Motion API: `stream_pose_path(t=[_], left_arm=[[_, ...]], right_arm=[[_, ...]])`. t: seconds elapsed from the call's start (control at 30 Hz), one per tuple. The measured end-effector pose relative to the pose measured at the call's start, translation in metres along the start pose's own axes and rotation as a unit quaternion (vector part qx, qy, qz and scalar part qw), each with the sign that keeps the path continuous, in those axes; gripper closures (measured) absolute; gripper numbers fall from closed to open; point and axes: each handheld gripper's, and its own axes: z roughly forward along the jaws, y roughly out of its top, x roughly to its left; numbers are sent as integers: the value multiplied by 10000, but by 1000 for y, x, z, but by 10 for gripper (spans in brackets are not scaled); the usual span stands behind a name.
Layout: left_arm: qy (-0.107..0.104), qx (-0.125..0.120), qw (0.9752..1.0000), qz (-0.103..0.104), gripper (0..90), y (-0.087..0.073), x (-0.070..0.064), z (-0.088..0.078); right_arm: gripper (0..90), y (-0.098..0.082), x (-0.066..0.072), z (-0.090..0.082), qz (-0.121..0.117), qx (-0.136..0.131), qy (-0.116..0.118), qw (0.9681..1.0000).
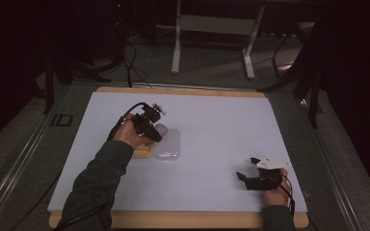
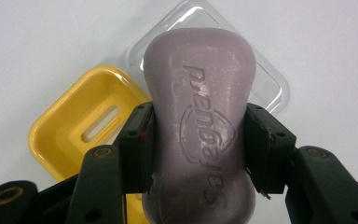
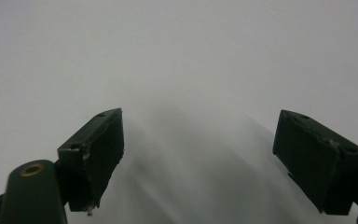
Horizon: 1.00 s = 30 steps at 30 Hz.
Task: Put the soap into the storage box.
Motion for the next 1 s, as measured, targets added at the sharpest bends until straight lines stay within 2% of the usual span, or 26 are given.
stream_pose_path(t=[1.0], left_arm=[[8,-44,9995,-307,494,-11,16,-2]], right_arm=[[161,0,0,0,-11,-2,-1,10000]])
